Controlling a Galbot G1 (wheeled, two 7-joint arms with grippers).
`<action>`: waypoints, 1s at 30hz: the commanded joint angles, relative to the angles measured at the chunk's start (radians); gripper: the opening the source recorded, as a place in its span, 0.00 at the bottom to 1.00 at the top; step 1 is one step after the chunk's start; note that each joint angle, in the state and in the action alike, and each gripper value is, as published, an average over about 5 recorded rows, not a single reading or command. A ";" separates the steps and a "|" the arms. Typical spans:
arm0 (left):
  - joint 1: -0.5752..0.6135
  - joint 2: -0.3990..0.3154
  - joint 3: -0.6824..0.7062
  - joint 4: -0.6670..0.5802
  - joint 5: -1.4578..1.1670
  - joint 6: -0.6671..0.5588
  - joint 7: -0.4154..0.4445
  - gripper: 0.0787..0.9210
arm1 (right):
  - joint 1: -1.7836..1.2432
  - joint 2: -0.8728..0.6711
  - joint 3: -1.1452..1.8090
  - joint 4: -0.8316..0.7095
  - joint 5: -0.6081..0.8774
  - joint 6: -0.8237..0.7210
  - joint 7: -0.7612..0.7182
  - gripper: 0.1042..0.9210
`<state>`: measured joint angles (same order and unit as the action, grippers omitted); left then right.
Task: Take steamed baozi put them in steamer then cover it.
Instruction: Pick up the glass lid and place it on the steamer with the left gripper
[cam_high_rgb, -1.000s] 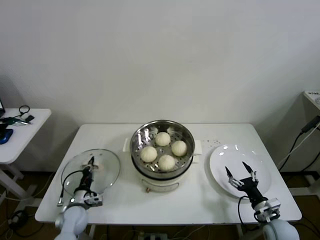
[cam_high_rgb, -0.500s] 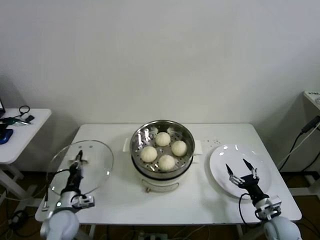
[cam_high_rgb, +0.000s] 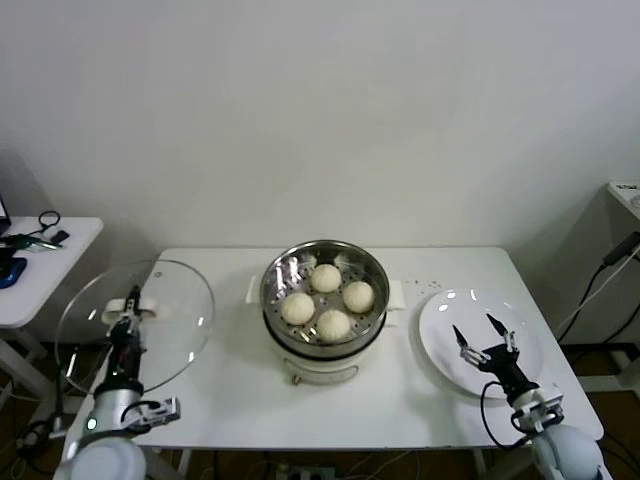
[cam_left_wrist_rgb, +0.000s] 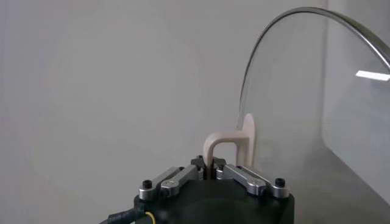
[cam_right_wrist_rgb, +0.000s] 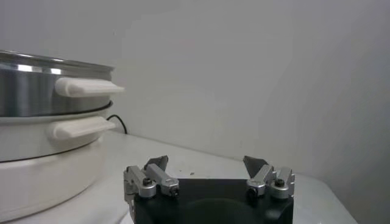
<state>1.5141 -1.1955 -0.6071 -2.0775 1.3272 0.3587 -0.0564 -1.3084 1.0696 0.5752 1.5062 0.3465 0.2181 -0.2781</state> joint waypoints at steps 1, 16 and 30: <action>-0.163 0.162 0.327 -0.136 0.030 0.263 0.118 0.08 | 0.043 -0.010 -0.025 -0.035 -0.003 -0.004 0.002 0.88; -0.671 0.039 0.783 -0.027 0.202 0.427 0.544 0.08 | 0.062 0.003 0.003 -0.091 -0.017 0.004 0.001 0.88; -0.672 -0.275 0.800 0.213 0.332 0.427 0.515 0.08 | 0.047 0.009 0.038 -0.100 -0.025 0.009 -0.001 0.88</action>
<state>0.9143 -1.2522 0.1288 -2.0316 1.5642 0.7367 0.4304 -1.2622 1.0791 0.5999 1.4152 0.3221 0.2251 -0.2786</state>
